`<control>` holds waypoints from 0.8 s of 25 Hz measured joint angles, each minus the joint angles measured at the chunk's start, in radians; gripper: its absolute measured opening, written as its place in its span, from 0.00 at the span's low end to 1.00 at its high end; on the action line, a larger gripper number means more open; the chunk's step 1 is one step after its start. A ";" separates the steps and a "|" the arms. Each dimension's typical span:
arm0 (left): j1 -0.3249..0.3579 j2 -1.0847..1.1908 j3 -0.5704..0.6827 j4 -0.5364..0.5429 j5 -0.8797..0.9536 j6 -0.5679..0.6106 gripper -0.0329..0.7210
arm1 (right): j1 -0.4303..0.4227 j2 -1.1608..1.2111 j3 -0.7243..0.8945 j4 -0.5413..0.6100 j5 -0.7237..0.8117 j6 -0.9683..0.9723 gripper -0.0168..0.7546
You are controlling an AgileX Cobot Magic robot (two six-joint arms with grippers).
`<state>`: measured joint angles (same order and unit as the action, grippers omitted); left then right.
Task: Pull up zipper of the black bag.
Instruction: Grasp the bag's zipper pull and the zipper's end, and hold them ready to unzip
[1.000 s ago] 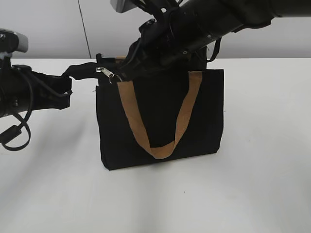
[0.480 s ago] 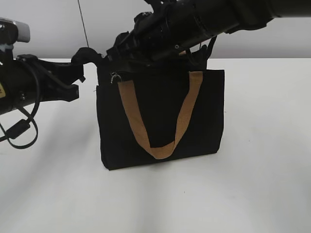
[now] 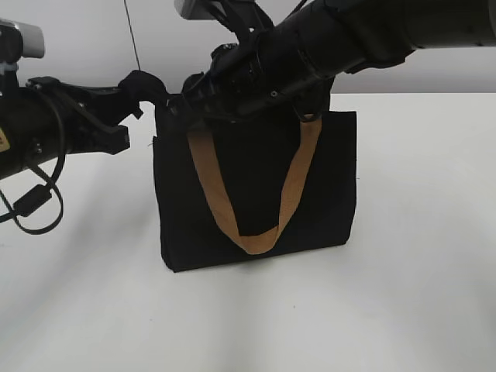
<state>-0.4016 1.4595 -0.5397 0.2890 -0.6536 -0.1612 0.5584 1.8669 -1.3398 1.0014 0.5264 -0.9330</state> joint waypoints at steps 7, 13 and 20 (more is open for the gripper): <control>0.000 0.000 0.000 0.000 -0.002 0.000 0.03 | -0.001 0.001 0.000 0.000 -0.003 0.001 0.03; 0.038 0.000 0.000 0.000 0.027 0.000 0.03 | -0.006 -0.024 0.000 -0.073 0.002 0.006 0.02; 0.060 0.000 0.000 0.000 0.089 0.000 0.03 | -0.006 -0.045 0.000 -0.195 0.005 0.085 0.02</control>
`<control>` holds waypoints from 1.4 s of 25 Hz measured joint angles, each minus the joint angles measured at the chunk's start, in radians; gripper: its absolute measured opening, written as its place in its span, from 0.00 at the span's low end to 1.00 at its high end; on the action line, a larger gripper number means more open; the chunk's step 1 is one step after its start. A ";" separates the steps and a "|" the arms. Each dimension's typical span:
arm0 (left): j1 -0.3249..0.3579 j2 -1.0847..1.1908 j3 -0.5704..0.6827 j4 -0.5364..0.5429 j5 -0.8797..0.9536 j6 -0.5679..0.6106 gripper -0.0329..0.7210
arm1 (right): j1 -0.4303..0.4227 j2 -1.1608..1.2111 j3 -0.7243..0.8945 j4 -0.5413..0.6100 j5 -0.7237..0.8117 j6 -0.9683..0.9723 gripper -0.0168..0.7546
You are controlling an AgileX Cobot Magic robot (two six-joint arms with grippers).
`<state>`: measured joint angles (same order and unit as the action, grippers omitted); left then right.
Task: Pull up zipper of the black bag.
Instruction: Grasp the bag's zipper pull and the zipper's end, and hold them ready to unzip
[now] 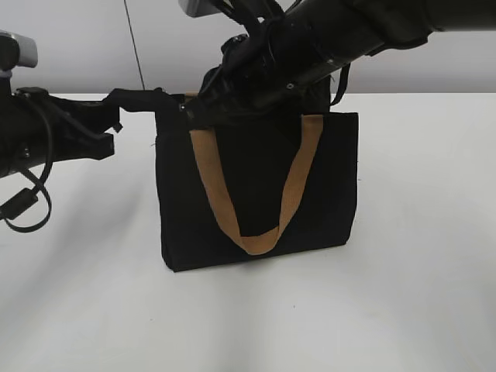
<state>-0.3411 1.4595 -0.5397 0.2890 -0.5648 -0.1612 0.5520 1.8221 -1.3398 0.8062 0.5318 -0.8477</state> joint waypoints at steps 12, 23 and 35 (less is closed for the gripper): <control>0.000 0.000 0.000 -0.019 0.136 0.000 0.03 | -0.070 -0.021 0.000 -0.063 0.032 0.031 0.02; 0.000 0.000 0.000 -0.019 0.159 0.000 0.03 | -0.174 -0.053 0.000 -0.068 0.102 0.037 0.02; 0.000 0.000 0.000 -0.019 0.161 0.000 0.03 | -0.335 -0.061 0.000 -0.069 0.217 0.046 0.02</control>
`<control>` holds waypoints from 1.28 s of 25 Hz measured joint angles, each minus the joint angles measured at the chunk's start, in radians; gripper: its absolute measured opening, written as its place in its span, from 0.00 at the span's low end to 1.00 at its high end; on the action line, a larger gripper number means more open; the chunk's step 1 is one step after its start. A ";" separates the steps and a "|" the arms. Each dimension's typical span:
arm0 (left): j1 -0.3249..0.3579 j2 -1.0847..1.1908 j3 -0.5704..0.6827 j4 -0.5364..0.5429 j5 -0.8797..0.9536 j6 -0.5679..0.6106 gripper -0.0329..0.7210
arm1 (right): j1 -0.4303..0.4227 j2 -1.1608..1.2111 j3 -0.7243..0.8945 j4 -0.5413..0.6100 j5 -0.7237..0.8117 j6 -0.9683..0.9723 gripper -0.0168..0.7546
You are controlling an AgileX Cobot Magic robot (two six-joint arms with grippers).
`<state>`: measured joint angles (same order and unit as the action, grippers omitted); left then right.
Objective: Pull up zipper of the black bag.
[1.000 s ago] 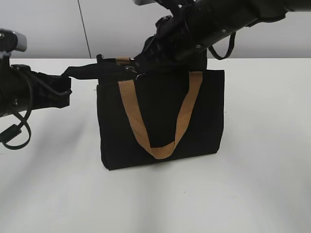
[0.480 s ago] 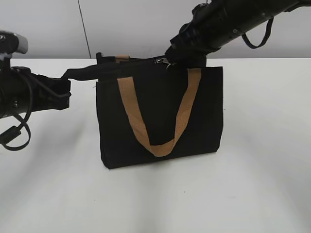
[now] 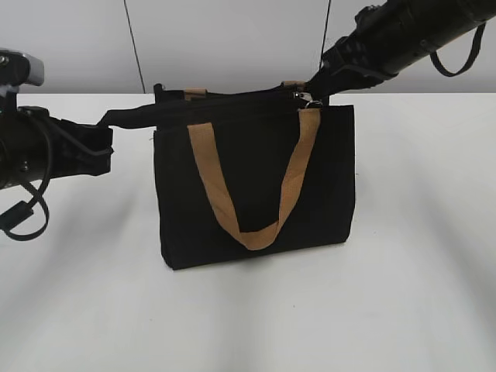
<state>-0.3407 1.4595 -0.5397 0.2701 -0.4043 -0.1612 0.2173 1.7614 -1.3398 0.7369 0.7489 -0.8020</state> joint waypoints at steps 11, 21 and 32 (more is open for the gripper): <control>0.000 0.000 0.000 0.003 0.001 0.000 0.03 | -0.048 -0.001 0.000 0.011 0.065 0.001 0.02; -0.011 -0.024 0.000 -0.031 0.067 -0.116 0.31 | -0.037 -0.056 0.000 -0.005 0.050 0.001 0.36; -0.086 -0.222 -0.114 -0.200 0.594 -0.167 0.54 | -0.036 -0.180 0.135 -0.026 0.073 0.001 0.44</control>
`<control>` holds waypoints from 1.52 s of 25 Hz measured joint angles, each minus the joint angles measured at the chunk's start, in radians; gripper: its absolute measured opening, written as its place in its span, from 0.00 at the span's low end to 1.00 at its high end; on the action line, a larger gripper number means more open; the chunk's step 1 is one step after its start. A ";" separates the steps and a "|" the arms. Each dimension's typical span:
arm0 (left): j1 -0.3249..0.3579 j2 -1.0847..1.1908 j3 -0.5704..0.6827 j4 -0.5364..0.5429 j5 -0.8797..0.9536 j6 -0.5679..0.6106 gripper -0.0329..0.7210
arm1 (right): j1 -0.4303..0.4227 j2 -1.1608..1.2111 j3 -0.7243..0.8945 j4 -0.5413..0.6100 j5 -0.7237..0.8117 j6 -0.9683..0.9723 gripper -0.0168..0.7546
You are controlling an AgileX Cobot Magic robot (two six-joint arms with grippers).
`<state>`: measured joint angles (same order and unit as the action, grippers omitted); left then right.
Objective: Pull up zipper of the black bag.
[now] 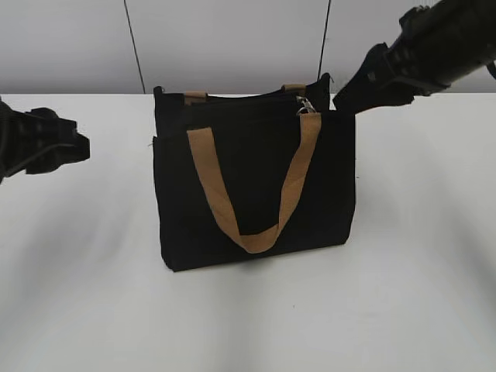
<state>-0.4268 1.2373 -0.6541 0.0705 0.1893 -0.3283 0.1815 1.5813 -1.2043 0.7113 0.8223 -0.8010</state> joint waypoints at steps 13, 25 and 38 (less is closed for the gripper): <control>-0.005 -0.326 -0.015 -0.018 0.553 -0.001 0.54 | 0.088 -0.420 0.366 -0.108 -0.118 0.092 0.44; -0.005 -0.874 0.006 0.030 0.829 0.159 0.54 | 0.088 -0.940 0.462 -0.427 0.094 0.472 0.43; -0.005 -1.243 0.106 -0.028 0.916 0.226 0.54 | 0.088 -1.385 0.475 -0.604 0.352 0.645 0.43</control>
<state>-0.4313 -0.0062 -0.5478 0.0427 1.1053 -0.1026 0.2694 0.1959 -0.7291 0.1074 1.1739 -0.1556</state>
